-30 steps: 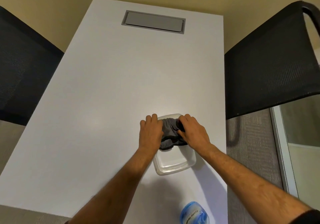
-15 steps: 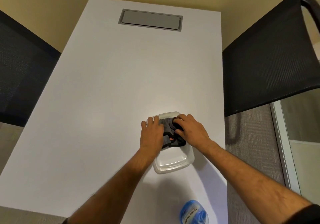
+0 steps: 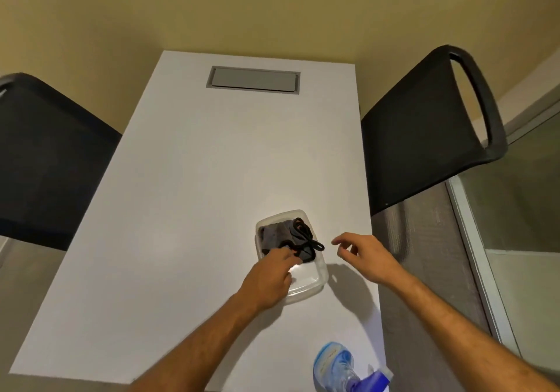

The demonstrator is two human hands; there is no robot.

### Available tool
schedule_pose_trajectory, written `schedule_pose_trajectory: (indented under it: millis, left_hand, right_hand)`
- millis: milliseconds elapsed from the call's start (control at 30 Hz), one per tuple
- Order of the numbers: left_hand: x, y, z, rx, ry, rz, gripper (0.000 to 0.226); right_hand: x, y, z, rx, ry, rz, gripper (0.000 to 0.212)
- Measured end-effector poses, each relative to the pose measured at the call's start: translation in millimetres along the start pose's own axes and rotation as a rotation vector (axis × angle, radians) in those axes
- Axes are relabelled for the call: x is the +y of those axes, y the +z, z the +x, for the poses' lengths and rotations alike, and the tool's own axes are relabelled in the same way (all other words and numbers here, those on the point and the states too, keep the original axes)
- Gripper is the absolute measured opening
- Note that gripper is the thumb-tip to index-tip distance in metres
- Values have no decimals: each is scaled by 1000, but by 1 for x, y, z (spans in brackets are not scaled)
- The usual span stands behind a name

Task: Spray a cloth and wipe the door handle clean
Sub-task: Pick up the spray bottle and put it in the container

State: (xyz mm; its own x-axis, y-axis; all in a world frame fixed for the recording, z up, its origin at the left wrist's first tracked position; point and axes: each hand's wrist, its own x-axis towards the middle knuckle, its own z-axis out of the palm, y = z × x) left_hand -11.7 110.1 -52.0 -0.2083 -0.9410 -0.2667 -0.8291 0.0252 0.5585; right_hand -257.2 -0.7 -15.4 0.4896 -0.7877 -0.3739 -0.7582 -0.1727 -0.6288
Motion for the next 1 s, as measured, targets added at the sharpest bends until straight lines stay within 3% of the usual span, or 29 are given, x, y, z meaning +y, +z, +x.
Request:
schedule_pose_trajectory:
  millis: [233, 667, 767, 900, 1000]
  left_hand:
    - [35, 22, -60, -157, -41, -76, 46]
    - [110, 93, -107, -296, -222, -114, 59]
    - [124, 107, -115, -278, -247, -252, 60]
    - [132, 117, -118, -206, -310, -349, 82]
    - [136, 120, -117, -140, -320, -419, 67]
  right_hand:
    - [19, -7, -93, -80, 78, 38, 23]
    - [39, 32, -180, -332, 45, -171, 62]
    - [43, 41, -189, -392, 19, -154, 68]
    - [47, 55, -194, -372, 29, -26, 74]
    - [46, 64, -191, -340, 23, 131, 67]
